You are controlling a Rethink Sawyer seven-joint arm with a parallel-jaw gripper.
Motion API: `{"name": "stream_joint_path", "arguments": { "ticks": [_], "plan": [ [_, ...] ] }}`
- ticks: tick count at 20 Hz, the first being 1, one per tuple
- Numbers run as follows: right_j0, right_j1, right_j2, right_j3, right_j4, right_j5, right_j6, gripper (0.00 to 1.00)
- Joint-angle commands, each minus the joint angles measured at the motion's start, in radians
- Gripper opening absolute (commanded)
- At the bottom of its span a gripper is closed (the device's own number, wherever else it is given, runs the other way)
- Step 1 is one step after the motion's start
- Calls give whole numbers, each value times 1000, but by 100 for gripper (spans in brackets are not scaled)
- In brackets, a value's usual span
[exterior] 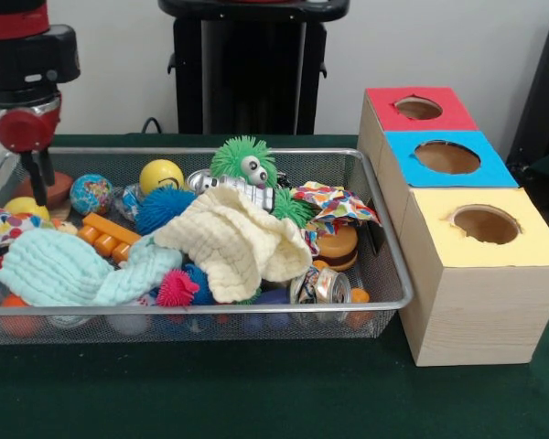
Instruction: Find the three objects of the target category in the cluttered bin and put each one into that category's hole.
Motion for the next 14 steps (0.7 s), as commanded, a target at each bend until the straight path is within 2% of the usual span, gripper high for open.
{"name": "stream_joint_path", "arguments": {
  "ticks": [1, 7, 14],
  "plan": [
    [-38, 73, 67, -113, -63, 69, -68, 100],
    [-75, 161, 122, -97, -82, -41, -42, 100],
    [-76, 180, 140, -62, -87, -90, 11, 100]
  ]
}}
